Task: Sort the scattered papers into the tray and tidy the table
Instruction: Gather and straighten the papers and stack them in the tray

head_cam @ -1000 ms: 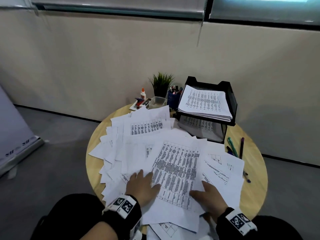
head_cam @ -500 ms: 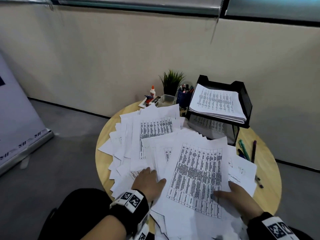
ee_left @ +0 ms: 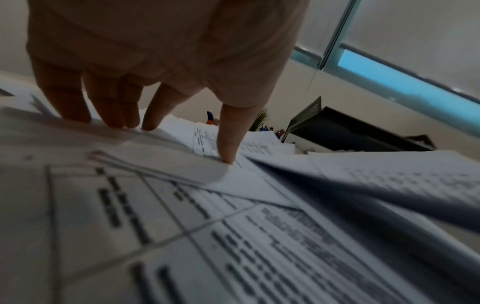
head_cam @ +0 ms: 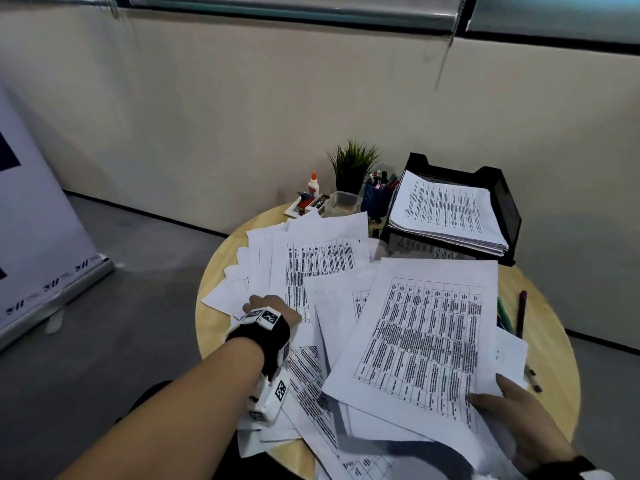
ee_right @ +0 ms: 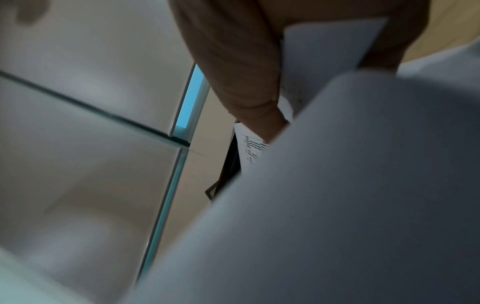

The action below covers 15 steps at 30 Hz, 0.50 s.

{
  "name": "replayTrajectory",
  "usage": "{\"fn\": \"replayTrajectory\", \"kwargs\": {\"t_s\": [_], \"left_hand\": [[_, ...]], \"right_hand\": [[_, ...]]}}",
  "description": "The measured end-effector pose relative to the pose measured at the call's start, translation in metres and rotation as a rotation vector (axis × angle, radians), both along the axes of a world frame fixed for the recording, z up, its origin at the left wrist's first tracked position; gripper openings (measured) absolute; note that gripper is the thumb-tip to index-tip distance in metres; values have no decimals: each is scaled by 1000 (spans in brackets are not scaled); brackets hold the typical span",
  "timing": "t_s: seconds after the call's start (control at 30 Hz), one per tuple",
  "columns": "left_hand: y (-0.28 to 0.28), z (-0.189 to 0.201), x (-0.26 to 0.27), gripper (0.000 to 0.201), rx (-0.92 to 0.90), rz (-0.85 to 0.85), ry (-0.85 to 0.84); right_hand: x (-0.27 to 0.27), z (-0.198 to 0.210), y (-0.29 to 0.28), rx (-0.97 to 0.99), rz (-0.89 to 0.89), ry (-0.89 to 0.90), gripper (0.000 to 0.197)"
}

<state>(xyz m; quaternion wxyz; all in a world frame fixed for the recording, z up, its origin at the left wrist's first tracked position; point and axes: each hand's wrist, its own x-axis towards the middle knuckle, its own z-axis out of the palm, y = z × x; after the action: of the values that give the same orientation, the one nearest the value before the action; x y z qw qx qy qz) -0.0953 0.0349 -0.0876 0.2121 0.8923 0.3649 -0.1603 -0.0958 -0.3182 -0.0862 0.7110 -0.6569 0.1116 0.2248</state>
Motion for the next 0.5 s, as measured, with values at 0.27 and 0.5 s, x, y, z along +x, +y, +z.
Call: {"fn": "replayTrajectory", "kwargs": {"t_s": [0.27, 0.5], "left_hand": [[11, -5, 26, 40, -148, 119, -159], [10, -7, 9, 41, -217, -5, -207]], "right_hand": [[-3, 16, -1, 75, 19, 91, 73], [-1, 6, 1, -110, -94, 59, 49]]}}
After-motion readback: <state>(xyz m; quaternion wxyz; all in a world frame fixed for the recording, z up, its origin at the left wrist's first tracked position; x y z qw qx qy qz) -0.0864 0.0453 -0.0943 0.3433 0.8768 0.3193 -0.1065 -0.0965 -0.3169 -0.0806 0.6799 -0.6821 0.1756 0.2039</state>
